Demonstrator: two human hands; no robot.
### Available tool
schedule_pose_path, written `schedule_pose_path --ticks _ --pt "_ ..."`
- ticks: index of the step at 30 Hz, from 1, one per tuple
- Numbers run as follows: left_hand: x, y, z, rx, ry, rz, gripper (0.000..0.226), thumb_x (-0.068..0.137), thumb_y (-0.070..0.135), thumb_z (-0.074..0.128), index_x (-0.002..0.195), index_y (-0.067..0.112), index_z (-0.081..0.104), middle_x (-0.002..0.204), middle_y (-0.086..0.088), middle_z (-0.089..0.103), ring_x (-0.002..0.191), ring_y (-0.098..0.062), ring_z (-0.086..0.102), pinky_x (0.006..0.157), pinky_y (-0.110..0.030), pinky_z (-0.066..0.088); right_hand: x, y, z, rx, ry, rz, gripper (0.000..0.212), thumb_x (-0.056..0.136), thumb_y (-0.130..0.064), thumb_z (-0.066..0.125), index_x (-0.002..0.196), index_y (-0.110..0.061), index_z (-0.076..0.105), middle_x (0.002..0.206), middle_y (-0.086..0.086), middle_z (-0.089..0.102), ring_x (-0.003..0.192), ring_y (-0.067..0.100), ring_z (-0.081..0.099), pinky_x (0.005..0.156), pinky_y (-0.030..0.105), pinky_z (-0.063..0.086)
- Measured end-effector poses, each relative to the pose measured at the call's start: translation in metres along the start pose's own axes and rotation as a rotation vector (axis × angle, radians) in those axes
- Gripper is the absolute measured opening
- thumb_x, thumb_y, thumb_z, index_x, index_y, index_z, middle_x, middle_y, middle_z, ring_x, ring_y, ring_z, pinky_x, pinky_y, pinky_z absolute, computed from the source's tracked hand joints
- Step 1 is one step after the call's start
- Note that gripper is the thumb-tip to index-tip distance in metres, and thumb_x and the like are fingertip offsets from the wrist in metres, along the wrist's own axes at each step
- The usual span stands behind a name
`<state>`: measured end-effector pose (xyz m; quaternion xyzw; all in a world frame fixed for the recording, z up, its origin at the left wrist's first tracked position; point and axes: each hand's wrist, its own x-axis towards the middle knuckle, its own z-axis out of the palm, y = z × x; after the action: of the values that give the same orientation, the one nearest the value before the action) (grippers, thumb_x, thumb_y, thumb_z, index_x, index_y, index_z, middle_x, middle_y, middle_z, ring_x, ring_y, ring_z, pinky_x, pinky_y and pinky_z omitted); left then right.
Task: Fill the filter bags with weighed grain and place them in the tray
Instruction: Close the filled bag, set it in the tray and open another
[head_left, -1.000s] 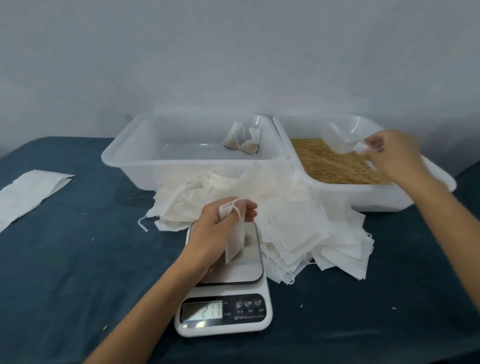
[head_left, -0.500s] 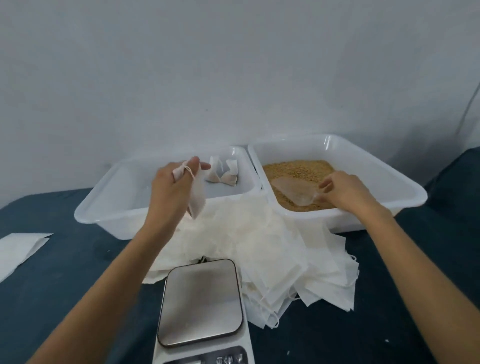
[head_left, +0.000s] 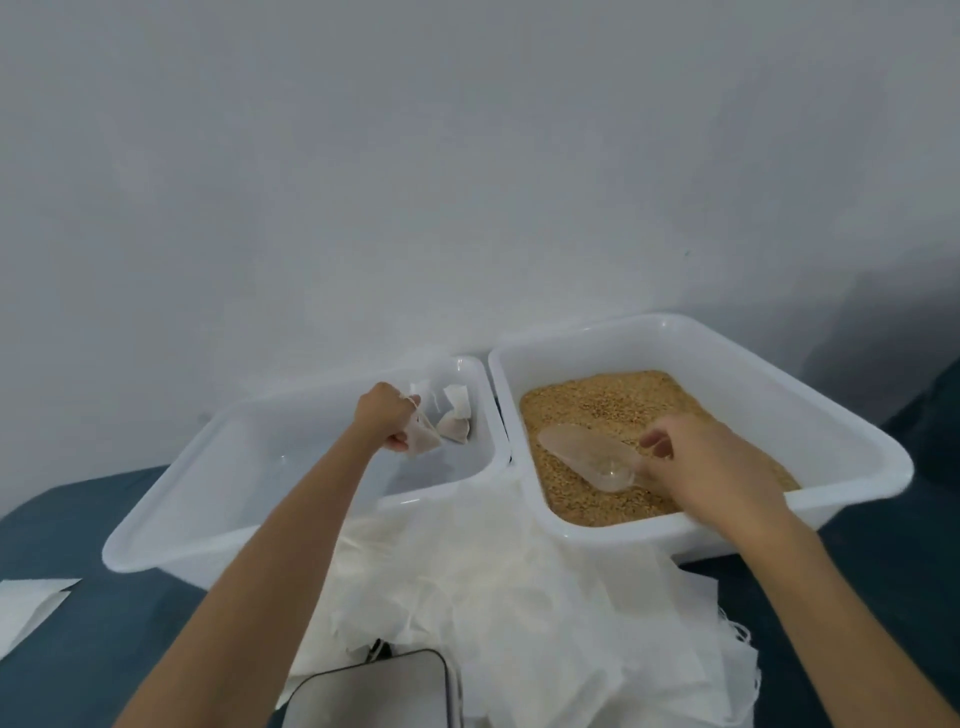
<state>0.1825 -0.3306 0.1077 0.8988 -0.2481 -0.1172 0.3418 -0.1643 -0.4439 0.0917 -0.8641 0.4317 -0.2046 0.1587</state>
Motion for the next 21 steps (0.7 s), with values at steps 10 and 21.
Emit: schedule_pose_path --ticks 10,21 --pt "-0.009 0.026 0.018 -0.082 0.052 0.115 0.037 0.098 0.022 0.071 0.125 -0.001 0.060 0.111 -0.019 0.065 0.100 -0.036 0.067 0.096 -0.048 0.057 -0.002 0.000 0.002 0.024 0.011 -0.012 0.038 0.089 -0.039 0.076 0.123 -0.027 0.065 0.116 -0.008 0.069 0.102 0.012 0.064 0.090 0.040 0.055" --pt "-0.196 -0.021 -0.016 0.324 0.040 0.880 0.025 0.088 0.032 0.082 0.111 0.022 0.078 0.110 0.009 0.063 0.107 -0.010 0.055 0.092 -0.028 0.042 -0.009 -0.005 -0.001 0.076 0.184 -0.079 0.020 0.097 -0.028 0.068 0.115 -0.020 0.072 0.109 -0.003 0.074 0.089 0.013 0.066 0.082 0.034 0.056"
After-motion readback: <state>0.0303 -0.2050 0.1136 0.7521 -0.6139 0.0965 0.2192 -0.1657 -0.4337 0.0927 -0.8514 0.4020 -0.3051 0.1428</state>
